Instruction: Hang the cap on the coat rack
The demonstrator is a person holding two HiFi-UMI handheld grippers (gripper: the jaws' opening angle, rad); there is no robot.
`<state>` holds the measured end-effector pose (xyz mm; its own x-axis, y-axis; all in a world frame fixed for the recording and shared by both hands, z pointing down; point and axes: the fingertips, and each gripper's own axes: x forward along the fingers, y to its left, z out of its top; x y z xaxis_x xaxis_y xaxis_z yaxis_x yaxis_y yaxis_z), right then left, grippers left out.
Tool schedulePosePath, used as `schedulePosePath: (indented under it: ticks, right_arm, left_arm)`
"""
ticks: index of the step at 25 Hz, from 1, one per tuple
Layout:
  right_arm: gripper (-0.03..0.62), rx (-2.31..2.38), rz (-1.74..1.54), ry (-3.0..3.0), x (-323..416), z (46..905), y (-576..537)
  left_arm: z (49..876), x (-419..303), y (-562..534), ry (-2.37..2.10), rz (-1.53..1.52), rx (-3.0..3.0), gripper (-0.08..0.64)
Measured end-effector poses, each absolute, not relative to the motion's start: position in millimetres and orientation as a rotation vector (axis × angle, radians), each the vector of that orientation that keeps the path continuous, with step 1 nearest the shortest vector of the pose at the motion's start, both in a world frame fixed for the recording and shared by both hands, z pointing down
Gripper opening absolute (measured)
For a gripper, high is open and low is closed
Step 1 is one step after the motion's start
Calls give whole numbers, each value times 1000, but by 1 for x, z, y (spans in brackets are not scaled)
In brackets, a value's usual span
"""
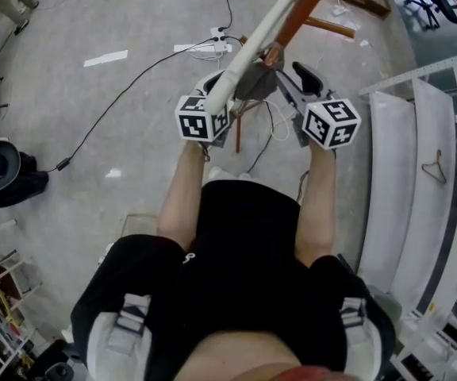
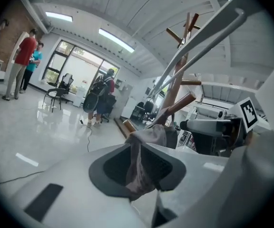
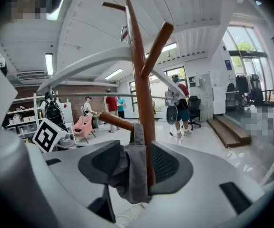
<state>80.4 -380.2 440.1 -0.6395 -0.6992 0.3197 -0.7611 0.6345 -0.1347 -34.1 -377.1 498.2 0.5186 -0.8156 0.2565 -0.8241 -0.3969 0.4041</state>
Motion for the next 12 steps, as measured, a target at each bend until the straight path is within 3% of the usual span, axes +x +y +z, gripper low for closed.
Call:
schedulePosePath:
  ticks: [5, 12]
  right_arm:
    - [103, 1279, 263, -2727, 100, 399, -371]
    - [20, 1326, 198, -2865, 105, 369, -350]
  left_arm:
    - [467, -30, -358, -1480, -40, 2312, 6]
    - [428, -15, -317, -1608, -5, 2412, 0]
